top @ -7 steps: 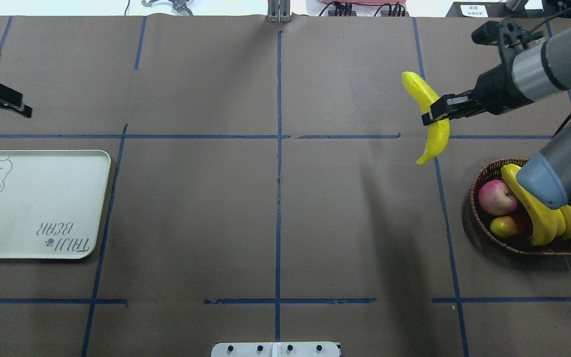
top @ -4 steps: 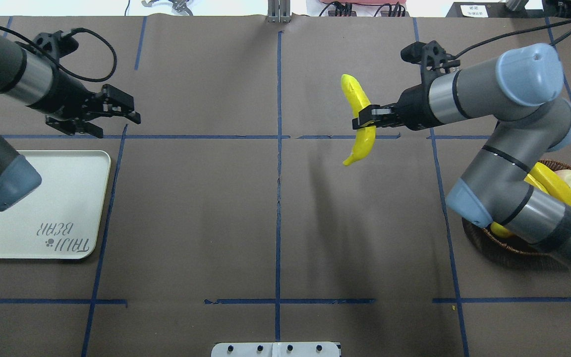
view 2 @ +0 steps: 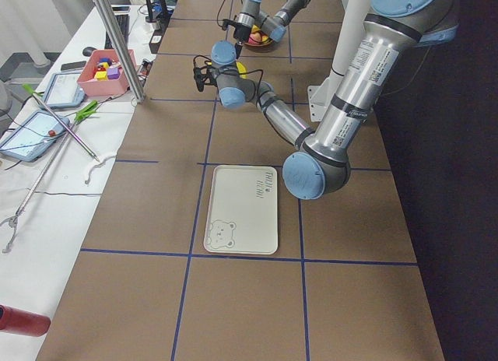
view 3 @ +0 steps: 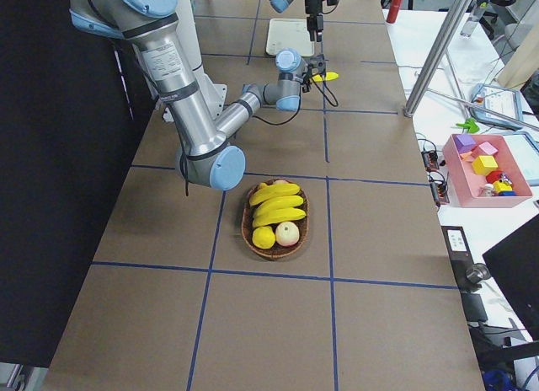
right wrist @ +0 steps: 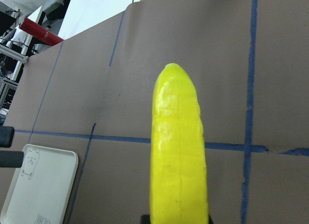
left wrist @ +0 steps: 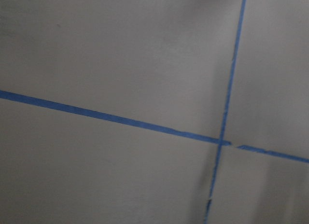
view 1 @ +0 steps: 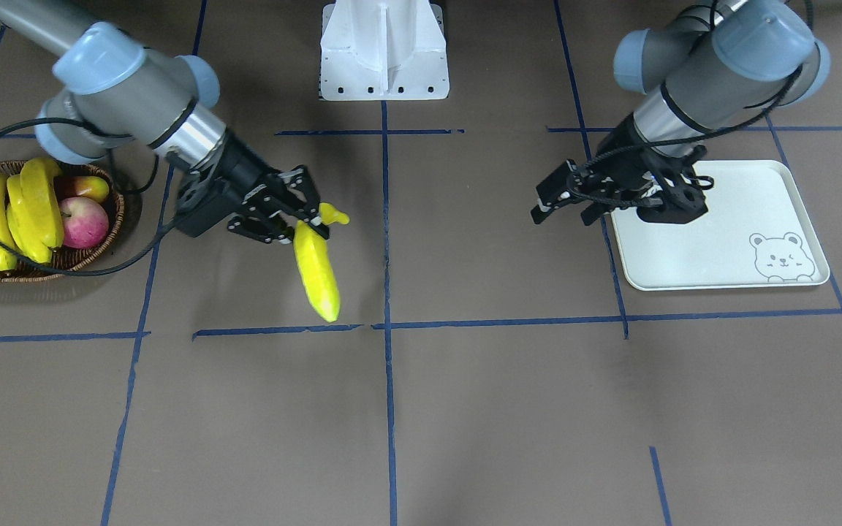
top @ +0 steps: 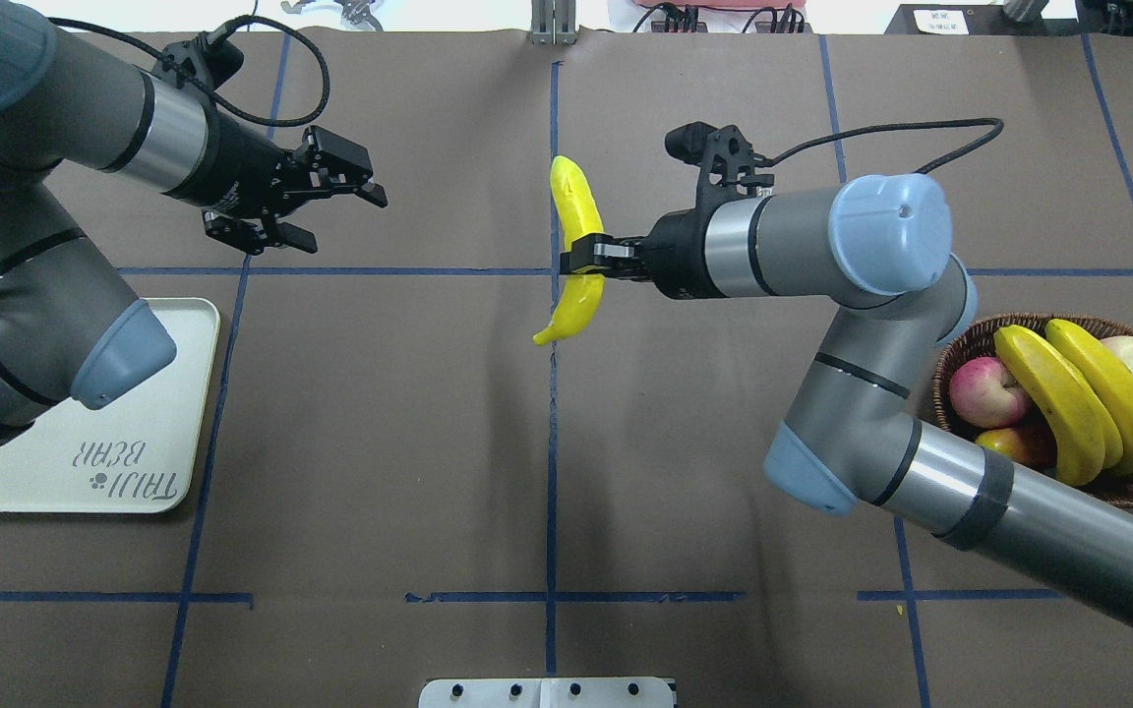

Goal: Transfer all bananas from basket to plate

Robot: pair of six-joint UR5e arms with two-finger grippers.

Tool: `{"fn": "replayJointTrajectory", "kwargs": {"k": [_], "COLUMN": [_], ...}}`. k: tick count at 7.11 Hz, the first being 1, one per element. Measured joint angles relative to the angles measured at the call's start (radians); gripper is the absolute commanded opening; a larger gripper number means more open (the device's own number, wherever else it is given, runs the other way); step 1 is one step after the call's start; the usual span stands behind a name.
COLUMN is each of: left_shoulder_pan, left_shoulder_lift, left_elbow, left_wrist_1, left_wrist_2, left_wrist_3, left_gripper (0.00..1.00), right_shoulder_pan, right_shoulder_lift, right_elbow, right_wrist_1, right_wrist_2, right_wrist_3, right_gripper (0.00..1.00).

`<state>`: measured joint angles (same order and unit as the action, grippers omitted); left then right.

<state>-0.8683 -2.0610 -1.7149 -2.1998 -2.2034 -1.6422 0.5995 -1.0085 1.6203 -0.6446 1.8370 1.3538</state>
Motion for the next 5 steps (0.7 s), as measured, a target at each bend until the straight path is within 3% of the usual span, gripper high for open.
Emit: {"fn": "replayJointTrajectory", "kwargs": {"k": [5], "left_shoulder_pan": [0.102], "left_shoulder_lift": [-0.109], "left_elbow": [0.050], "left_wrist_1": [-0.073], "left_wrist_2": [0.121], "left_wrist_3": [-0.209], "left_gripper": [1.00], "right_shoulder_pan": [-0.084], "right_shoulder_lift": [0.053], "right_elbow": [-0.010], "right_wrist_1": [0.005], "right_wrist_2": [-0.099], "right_wrist_3": [0.021], "right_gripper": [0.02]}}
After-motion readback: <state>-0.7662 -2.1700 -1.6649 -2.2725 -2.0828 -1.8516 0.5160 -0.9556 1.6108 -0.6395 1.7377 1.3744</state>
